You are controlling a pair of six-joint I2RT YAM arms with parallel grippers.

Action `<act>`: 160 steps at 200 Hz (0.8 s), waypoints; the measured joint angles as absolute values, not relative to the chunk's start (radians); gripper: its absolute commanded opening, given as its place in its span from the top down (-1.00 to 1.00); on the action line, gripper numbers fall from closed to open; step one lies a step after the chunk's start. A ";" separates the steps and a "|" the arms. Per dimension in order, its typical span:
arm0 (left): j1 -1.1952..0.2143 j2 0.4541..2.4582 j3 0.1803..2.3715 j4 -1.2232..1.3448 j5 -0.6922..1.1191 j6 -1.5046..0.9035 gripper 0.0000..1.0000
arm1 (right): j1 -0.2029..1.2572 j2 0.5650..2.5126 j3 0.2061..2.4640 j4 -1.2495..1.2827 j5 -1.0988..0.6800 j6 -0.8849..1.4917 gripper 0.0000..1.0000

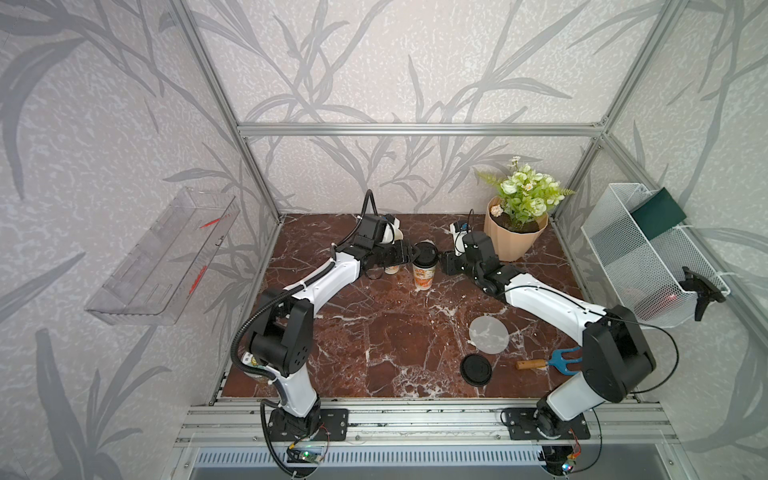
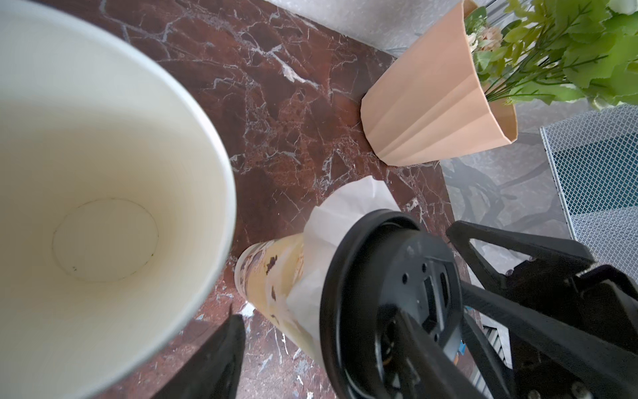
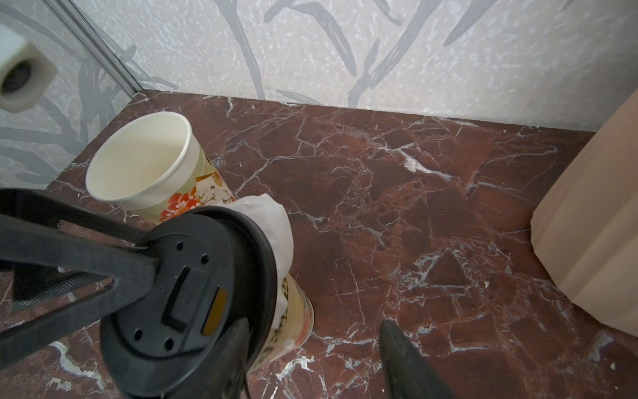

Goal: Put the leak-proof paper on the milk tea cups
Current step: Secure the cup lid on the cup.

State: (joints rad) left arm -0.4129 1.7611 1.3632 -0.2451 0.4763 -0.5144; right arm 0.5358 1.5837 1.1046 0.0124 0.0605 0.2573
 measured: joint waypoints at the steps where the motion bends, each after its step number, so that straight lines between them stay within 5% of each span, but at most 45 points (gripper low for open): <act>1: -0.413 1.761 1.365 -0.248 0.476 -0.514 -0.40 | 0.535 1.583 1.105 0.012 0.060 0.257 -0.24; 160: -0.418 1.782 1.526 -0.466 0.460 -0.476 -0.43 | 0.496 1.582 1.163 -0.083 0.025 0.256 -0.29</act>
State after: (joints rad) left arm -0.4175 1.7824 1.5265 -0.4660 0.4603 -0.4763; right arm 0.4965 1.5822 1.1633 -0.0826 0.0254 0.2558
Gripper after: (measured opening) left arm 0.713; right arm 0.639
